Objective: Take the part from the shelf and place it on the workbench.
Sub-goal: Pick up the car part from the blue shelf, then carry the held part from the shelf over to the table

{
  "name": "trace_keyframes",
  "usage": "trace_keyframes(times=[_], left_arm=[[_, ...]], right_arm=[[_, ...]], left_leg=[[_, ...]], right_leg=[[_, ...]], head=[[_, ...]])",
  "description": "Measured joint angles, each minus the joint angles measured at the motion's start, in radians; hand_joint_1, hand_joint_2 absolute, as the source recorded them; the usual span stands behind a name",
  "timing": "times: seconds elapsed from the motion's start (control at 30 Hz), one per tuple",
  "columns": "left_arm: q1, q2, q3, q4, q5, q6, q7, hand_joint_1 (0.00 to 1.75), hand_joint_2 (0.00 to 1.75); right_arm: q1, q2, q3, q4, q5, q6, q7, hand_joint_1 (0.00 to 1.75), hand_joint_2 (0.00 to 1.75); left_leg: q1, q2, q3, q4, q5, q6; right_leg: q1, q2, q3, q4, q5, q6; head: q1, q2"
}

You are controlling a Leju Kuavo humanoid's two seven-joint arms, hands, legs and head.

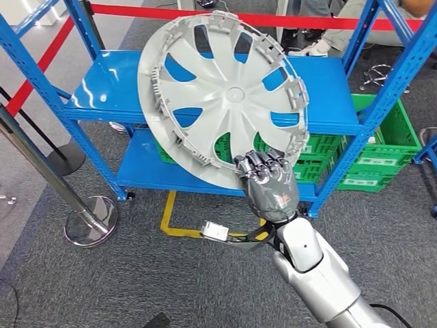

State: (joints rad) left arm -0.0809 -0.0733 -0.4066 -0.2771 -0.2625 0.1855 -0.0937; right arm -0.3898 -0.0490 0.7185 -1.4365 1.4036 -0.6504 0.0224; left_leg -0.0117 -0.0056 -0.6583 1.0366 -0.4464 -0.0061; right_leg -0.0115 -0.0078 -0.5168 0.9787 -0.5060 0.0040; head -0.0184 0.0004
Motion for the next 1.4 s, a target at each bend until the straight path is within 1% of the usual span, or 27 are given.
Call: trace_keyframes(times=[0.1, 0.13, 0.17, 0.2, 0.23, 0.3, 0.37, 0.43, 0.5, 0.6, 0.63, 0.67, 0.7, 0.77, 0.83, 0.87, 0.93, 0.97, 1.03, 1.1, 1.13, 1.17, 1.2, 1.23, 1.27, 1.33, 1.4], left_arm=[[-0.004, 0.002, 0.001, 0.000, 0.001, 0.000, -0.001, 0.00, 1.75], [-0.005, 0.003, 0.002, 0.000, 0.001, 0.000, -0.001, 0.00, 1.75], [-0.005, 0.003, 0.002, 0.000, 0.001, 0.000, 0.000, 0.00, 1.75], [-0.004, 0.003, 0.002, 0.000, 0.001, 0.000, 0.000, 0.00, 1.75], [-0.002, 0.003, 0.002, 0.000, 0.000, 0.000, 0.000, 0.00, 1.75], [0.004, 0.005, 0.002, 0.000, 0.000, 0.001, 0.000, 0.00, 1.75], [0.010, 0.007, 0.002, 0.000, -0.001, 0.002, 0.000, 0.00, 1.75], [0.012, 0.007, 0.002, 0.000, -0.001, 0.002, 0.000, 0.00, 1.75], [0.011, 0.007, 0.002, 0.000, 0.000, 0.002, -0.001, 0.00, 1.75], [0.009, 0.007, 0.002, 0.000, -0.001, 0.002, -0.001, 0.00, 1.75], [0.009, 0.007, 0.003, 0.000, -0.001, 0.002, -0.001, 0.00, 1.75], [0.008, 0.007, 0.003, 0.000, -0.001, 0.002, -0.002, 0.00, 1.75], [0.007, 0.007, 0.003, 0.000, -0.001, 0.002, -0.002, 0.00, 1.75], [0.005, 0.007, 0.004, 0.000, -0.001, 0.002, -0.003, 0.00, 1.75], [0.002, 0.007, 0.004, 0.000, -0.001, 0.002, -0.004, 0.00, 1.75], [0.001, 0.007, 0.004, 0.000, 0.000, 0.003, -0.004, 0.00, 1.75], [0.001, 0.008, 0.005, 0.000, 0.000, 0.003, -0.004, 0.00, 1.75], [0.001, 0.009, 0.005, 0.000, 0.000, 0.003, -0.004, 0.00, 1.75], [0.000, 0.013, 0.006, 0.000, -0.001, -0.003, -0.010, 0.00, 1.75], [-0.002, 0.019, 0.006, 0.000, -0.002, -0.014, -0.020, 0.00, 1.75], [-0.003, 0.023, 0.007, 0.000, -0.002, -0.020, -0.024, 0.00, 1.75], [-0.003, 0.025, 0.007, 0.000, -0.002, -0.024, -0.027, 0.00, 1.75], [-0.003, 0.028, 0.007, 0.000, -0.003, -0.027, -0.028, 0.00, 1.75], [-0.002, 0.030, 0.007, 0.000, -0.003, -0.029, -0.028, 0.00, 1.75], [-0.001, 0.032, 0.007, 0.000, -0.003, -0.029, -0.028, 0.00, 1.75], [0.003, 0.036, 0.007, 0.000, -0.004, -0.032, -0.029, 0.00, 1.75], [0.007, 0.037, 0.006, 0.000, -0.006, -0.033, -0.030, 0.00, 1.75]], right_arm=[[-0.001, 0.003, 0.000, 0.013, 0.000, 0.000, 0.000, 1.75, 1.75], [-0.001, 0.004, 0.000, 0.017, 0.000, 0.000, 0.000, 1.75, 1.75], [-0.001, 0.004, 0.000, 0.020, 0.001, 0.000, 0.000, 1.75, 1.75], [-0.001, 0.004, 0.001, 0.022, 0.001, 0.000, 0.000, 1.75, 1.75], [-0.001, 0.005, 0.001, 0.022, 0.001, 0.000, 0.000, 1.75, 1.75], [-0.001, 0.007, 0.000, 0.023, 0.001, 0.000, -0.001, 1.75, 1.75], [-0.002, 0.008, 0.000, 0.022, 0.001, 0.001, -0.001, 1.75, 1.75], [-0.002, 0.009, 0.000, 0.023, 0.001, 0.002, 0.000, 1.75, 1.75], [-0.002, 0.010, 0.000, 0.024, 0.000, 0.002, 0.000, 1.75, 1.75], [-0.001, 0.010, 0.001, 0.025, 0.001, 0.003, -0.002, 1.75, 1.75], [0.000, 0.010, 0.001, 0.026, 0.002, 0.003, -0.002, 1.75, 1.75], [0.001, 0.010, 0.001, 0.028, 0.001, 0.004, -0.002, 1.75, 1.75], [0.001, 0.010, 0.000, 0.029, 0.001, 0.005, -0.001, 1.75, 1.75], [0.000, 0.010, 0.000, 0.030, 0.000, 0.006, -0.001, 1.75, 1.75], [-0.002, 0.010, 0.000, 0.029, 0.000, 0.006, -0.001, 1.75, 1.75], [-0.002, 0.011, 0.000, 0.029, 0.000, 0.006, -0.002, 1.75, 1.75], [-0.002, 0.011, 0.000, 0.029, 0.000, 0.006, -0.001, 1.75, 1.75], [-0.002, 0.011, 0.000, 0.029, 0.000, 0.007, -0.001, 1.75, 1.75], [-0.005, 0.012, 0.000, 0.030, 0.000, 0.010, 0.001, 1.75, 1.75], [-0.007, 0.014, 0.000, 0.030, 0.000, 0.015, 0.002, 1.75, 1.75], [-0.007, 0.014, 0.000, 0.030, 0.001, 0.017, 0.003, 1.75, 1.75], [-0.007, 0.014, 0.001, 0.031, 0.002, 0.019, 0.003, 1.75, 1.75], [-0.007, 0.014, 0.001, 0.031, 0.003, 0.020, 0.003, 1.75, 1.75], [-0.007, 0.014, 0.001, 0.031, 0.003, 0.020, 0.003, 1.75, 1.75], [-0.007, 0.015, 0.001, 0.031, 0.003, 0.020, 0.003, 1.75, 1.75], [-0.008, 0.018, 0.001, 0.031, 0.003, 0.020, 0.003, 1.75, 1.75], [-0.011, 0.021, 0.001, 0.031, 0.003, 0.021, 0.004, 1.75, 1.75]], left_leg=[[0.009, 0.000, -0.035, 0.184, -0.128, -0.016], [0.011, 0.000, -0.036, 0.229, -0.142, -0.019], [0.012, 0.001, -0.023, 0.240, -0.135, -0.020], [0.013, 0.001, 0.005, 0.215, -0.114, -0.019], [0.013, 0.001, 0.046, 0.160, -0.087, -0.016], [0.011, -0.001, 0.122, 0.034, -0.062, -0.007], [0.006, -0.002, 0.147, -0.027, -0.064, 0.002], [0.005, -0.001, 0.138, -0.043, -0.052, 0.012], [0.009, 0.002, 0.127, -0.057, -0.036, 0.027], [0.009, 0.005, 0.102, -0.056, -0.015, 0.039], [0.008, 0.005, 0.091, -0.052, -0.009, 0.040], [0.007, 0.006, 0.080, -0.048, -0.002, 0.040], [0.007, 0.006, 0.068, -0.044, 0.004, 0.039], [0.006, 0.005, 0.047, -0.034, 0.014, 0.033], [0.003, 0.004, 0.031, -0.025, 0.027, 0.024], [0.003, 0.004, 0.025, -0.024, 0.036, 0.020], [0.003, 0.004, 0.017, -0.024, 0.049, 0.011], [0.003, 0.003, 0.012, -0.019, 0.038, 0.005], [0.006, 0.002, -0.005, 0.037, -0.036, -0.007], [0.010, 0.003, -0.024, 0.159, -0.134, -0.017], [0.012, 0.003, -0.028, 0.216, -0.158, -0.021], [0.013, 0.003, -0.021, 0.250, -0.158, -0.022], [0.014, 0.003, -0.002, 0.252, -0.138, -0.023], [0.015, 0.003, 0.032, 0.220, -0.108, -0.022], [0.016, 0.002, 0.077, 0.163, -0.086, -0.020], [0.014, 0.001, 0.167, 0.023, -0.086, -0.012], [0.008, -0.001, 0.198, -0.048, -0.099, -0.002]], right_leg=[[0.000, -0.005, -0.029, 0.008, 0.019, -0.012], [0.000, -0.006, -0.041, 0.013, 0.025, -0.012], [0.000, -0.007, -0.054, 0.019, 0.030, -0.011], [0.000, -0.007, -0.066, 0.025, 0.034, -0.010], [0.000, -0.007, -0.076, 0.031, 0.038, -0.009], [0.002, -0.006, -0.093, 0.039, 0.049, -0.002], [0.002, -0.007, -0.108, 0.039, 0.066, 0.012], [0.000, -0.007, -0.119, 0.037, 0.076, 0.027], [0.000, -0.003, -0.141, 0.068, 0.034, 0.038], [-0.001, 0.003, -0.188, 0.244, -0.089, 0.046], [-0.001, 0.004, -0.194, 0.295, -0.105, 0.048], [-0.001, 0.004, -0.187, 0.317, -0.099, 0.048], [-0.001, 0.004, -0.162, 0.301, -0.076, 0.048], [0.000, 0.004, -0.075, 0.181, -0.030, 0.044], [0.002, 0.005, 0.003, 0.061, -0.029, 0.038], [0.005, 0.007, 0.018, 0.033, -0.037, 0.035], [0.004, 0.005, 0.012, 0.023, -0.028, 0.022], [0.003, 0.003, 0.004, 0.022, -0.018, 0.013], [-0.002, -0.002, -0.017, 0.019, 0.004, -0.005], [-0.001, -0.004, -0.044, 0.023, 0.025, -0.012], [0.000, -0.004, -0.060, 0.027, 0.036, -0.012], [0.000, -0.005, -0.078, 0.032, 0.045, -0.011], [0.000, -0.005, -0.095, 0.037, 0.054, -0.010], [0.000, -0.005, -0.111, 0.041, 0.063, -0.009], [0.000, -0.004, -0.124, 0.045, 0.071, -0.006], [0.002, -0.004, -0.142, 0.049, 0.091, 0.002], [0.002, -0.005, -0.151, 0.042, 0.116, 0.011]], head=[[-0.004, 0.000], [-0.003, 0.000], [-0.003, 0.000], [-0.003, 0.000], [-0.004, 0.000], [-0.003, 0.000], [-0.003, 0.000], [-0.003, 0.000], [0.002, 0.000], [0.007, 0.000], [0.007, 0.000], [0.007, 0.000], [0.007, 0.000], [0.007, 0.000], [0.007, 0.000], [0.007, 0.000], [0.007, 0.000], [0.007, 0.000], [0.004, 0.000], [0.001, 0.000], [0.001, 0.000], [0.001, 0.000], [0.001, 0.000], [0.001, 0.000], [0.001, 0.000], [0.001, 0.000], [0.002, 0.000]])
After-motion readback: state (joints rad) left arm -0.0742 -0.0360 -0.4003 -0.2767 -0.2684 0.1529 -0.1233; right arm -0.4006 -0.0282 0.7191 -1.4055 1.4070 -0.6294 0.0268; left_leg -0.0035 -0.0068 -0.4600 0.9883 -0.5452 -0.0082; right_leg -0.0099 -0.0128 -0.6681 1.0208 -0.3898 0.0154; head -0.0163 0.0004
